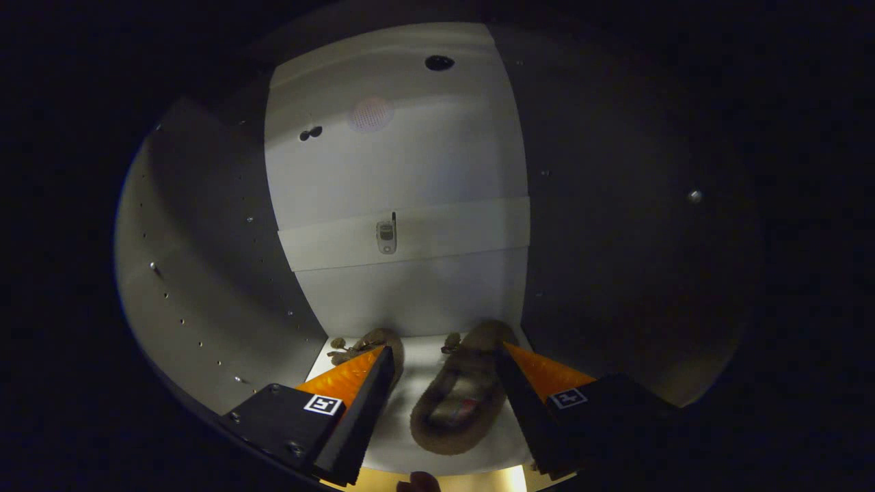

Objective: Open the shoe cabinet door, grab the shoes and put them into the shoe cabinet, then close the shoe cabinet door.

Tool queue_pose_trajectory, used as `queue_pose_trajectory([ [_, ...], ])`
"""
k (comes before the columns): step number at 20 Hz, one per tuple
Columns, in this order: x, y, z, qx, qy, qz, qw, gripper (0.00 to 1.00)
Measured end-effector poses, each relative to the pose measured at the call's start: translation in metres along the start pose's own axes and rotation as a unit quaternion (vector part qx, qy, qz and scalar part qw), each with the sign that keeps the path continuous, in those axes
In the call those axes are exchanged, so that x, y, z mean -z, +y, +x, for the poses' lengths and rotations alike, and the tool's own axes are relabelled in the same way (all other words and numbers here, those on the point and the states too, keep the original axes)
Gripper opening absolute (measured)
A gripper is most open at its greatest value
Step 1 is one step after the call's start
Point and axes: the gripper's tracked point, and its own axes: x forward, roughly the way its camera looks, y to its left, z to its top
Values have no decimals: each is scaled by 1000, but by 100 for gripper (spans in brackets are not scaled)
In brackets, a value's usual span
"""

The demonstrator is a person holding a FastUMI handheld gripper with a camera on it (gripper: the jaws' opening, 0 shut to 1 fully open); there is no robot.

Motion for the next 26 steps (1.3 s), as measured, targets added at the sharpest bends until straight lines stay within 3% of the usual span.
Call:
queue_pose_trajectory([
  [11, -7, 50, -118, -13, -96, -69, 993, 96],
  [16, -15, 72, -182, -18, -152, -33, 988, 98],
  [20, -9, 74, -250, -10, -179, -45, 983, 98],
  [26, 18, 58, -336, 14, -173, -48, 984, 97],
])
